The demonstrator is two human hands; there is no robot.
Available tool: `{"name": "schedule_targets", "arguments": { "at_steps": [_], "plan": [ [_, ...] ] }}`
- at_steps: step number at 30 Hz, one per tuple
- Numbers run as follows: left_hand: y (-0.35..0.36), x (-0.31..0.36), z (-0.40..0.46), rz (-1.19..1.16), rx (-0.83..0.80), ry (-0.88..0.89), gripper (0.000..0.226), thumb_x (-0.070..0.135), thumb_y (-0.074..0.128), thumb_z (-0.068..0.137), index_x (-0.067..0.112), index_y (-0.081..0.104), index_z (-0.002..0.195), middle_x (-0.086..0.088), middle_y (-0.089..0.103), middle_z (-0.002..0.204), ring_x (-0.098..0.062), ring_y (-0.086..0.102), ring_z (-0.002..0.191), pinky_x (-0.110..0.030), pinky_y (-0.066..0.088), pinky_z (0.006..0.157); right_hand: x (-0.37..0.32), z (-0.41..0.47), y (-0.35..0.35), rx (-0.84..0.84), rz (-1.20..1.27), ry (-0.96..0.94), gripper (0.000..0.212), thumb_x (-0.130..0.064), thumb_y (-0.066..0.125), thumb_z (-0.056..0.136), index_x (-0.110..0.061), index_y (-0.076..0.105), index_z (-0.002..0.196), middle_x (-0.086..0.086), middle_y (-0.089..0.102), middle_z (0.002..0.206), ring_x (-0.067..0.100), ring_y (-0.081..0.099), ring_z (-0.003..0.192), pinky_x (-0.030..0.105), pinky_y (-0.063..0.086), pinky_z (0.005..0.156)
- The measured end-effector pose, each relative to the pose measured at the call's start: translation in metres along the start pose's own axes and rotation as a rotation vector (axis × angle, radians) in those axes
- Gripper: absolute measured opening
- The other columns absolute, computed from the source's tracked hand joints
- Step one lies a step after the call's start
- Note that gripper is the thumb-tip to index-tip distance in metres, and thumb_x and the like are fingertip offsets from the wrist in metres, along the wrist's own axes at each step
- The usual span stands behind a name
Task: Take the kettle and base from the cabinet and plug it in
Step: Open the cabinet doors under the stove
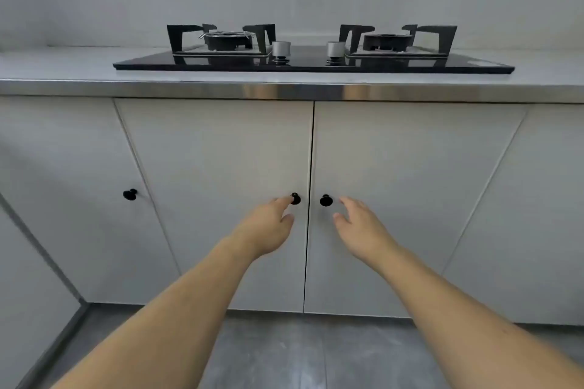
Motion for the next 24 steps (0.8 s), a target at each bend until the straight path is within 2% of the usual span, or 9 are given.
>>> {"name": "schedule_targets", "arguments": {
  "at_steps": [2, 4, 5, 9, 14, 17, 21, 22, 24],
  "plan": [
    [0.009, -0.001, 0.001, -0.026, 0.068, -0.010, 0.047, 0.019, 0.034, 0.098, 0.028, 0.038, 0.145, 0.006, 0.040, 0.150, -0.015, 0.049, 0.118, -0.020, 0.035, 0.089, 0.003, -0.001, 0.008, 0.047, 0.079, -0.005, 0.047, -0.028, 0.037, 0.099, -0.016, 0.035, 0.145, 0.002, 0.036, 0.151, 0.018, 0.033, 0.139, 0.030, 0.026, 0.110],
    [0.014, 0.001, 0.003, -0.136, 0.120, -0.053, 0.050, 0.009, 0.030, 0.094, 0.029, 0.043, 0.138, 0.004, 0.051, 0.134, -0.016, 0.052, 0.093, -0.027, 0.048, 0.078, 0.001, 0.002, 0.011, 0.047, 0.123, -0.008, 0.046, -0.026, 0.038, 0.099, -0.015, 0.037, 0.143, 0.003, 0.038, 0.150, 0.018, 0.035, 0.138, 0.028, 0.026, 0.108],
    [0.016, 0.001, 0.004, -0.223, 0.144, -0.073, 0.051, 0.005, 0.028, 0.092, 0.028, 0.046, 0.134, 0.005, 0.051, 0.126, -0.018, 0.052, 0.088, -0.028, 0.051, 0.072, 0.002, 0.004, 0.012, 0.045, 0.150, -0.005, 0.045, -0.025, 0.038, 0.099, -0.015, 0.038, 0.142, 0.003, 0.039, 0.149, 0.018, 0.036, 0.136, 0.027, 0.027, 0.107],
    [0.015, 0.004, 0.006, -0.501, 0.254, -0.097, 0.046, -0.008, 0.026, 0.085, 0.018, 0.053, 0.110, -0.004, 0.058, 0.121, -0.016, 0.054, 0.097, -0.012, 0.043, 0.059, 0.001, 0.007, 0.006, 0.083, 0.219, 0.008, 0.044, -0.025, 0.039, 0.098, -0.017, 0.041, 0.141, 0.002, 0.040, 0.148, 0.019, 0.041, 0.133, 0.025, 0.033, 0.099],
    [0.024, 0.002, -0.008, -0.589, 0.307, -0.105, 0.034, -0.007, 0.025, 0.080, 0.020, 0.045, 0.086, -0.003, 0.057, 0.099, -0.022, 0.050, 0.080, -0.027, 0.037, 0.062, -0.004, -0.009, -0.002, 0.115, 0.287, 0.027, 0.044, -0.029, 0.039, 0.098, -0.020, 0.041, 0.142, 0.000, 0.041, 0.148, 0.017, 0.043, 0.133, 0.034, 0.039, 0.106],
    [0.029, -0.005, -0.026, -0.637, 0.372, -0.083, 0.031, -0.008, 0.027, 0.077, 0.020, 0.039, 0.082, 0.000, 0.063, 0.102, -0.022, 0.051, 0.077, -0.031, 0.038, 0.064, -0.020, -0.018, -0.005, 0.114, 0.305, -0.037, 0.045, -0.031, 0.039, 0.100, -0.017, 0.039, 0.143, 0.002, 0.042, 0.148, 0.016, 0.041, 0.135, 0.032, 0.036, 0.109],
    [0.034, -0.017, -0.053, -0.668, 0.421, -0.063, 0.032, -0.010, 0.030, 0.081, 0.020, 0.040, 0.081, 0.002, 0.069, 0.100, -0.012, 0.059, 0.072, -0.017, 0.043, 0.054, -0.057, -0.019, -0.004, 0.111, 0.424, -0.113, 0.048, -0.035, 0.034, 0.101, -0.015, 0.038, 0.145, 0.001, 0.042, 0.149, 0.017, 0.039, 0.137, 0.034, 0.029, 0.115],
    [0.034, -0.019, -0.057, -0.676, 0.435, -0.052, 0.033, -0.011, 0.031, 0.081, 0.021, 0.041, 0.082, 0.003, 0.069, 0.101, -0.009, 0.060, 0.071, -0.016, 0.044, 0.055, -0.066, -0.018, -0.002, 0.096, 0.447, -0.130, 0.048, -0.036, 0.033, 0.102, -0.015, 0.039, 0.145, 0.001, 0.043, 0.149, 0.017, 0.038, 0.137, 0.036, 0.028, 0.115],
    [0.033, -0.020, -0.068, -0.670, 0.430, -0.059, 0.035, -0.012, 0.031, 0.081, 0.021, 0.042, 0.086, 0.004, 0.070, 0.106, -0.009, 0.063, 0.076, -0.024, 0.047, 0.064, -0.080, -0.015, 0.004, 0.060, 0.517, -0.141, 0.048, -0.038, 0.031, 0.102, -0.015, 0.041, 0.143, 0.002, 0.046, 0.146, 0.018, 0.040, 0.136, 0.039, 0.029, 0.115]
  ]
}}
Point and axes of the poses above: each hand's wrist, its own z-axis towards the middle knuckle, its own y-axis out of the palm, x = y × z, the point moved 1 cm from there along z, towards the middle knuckle
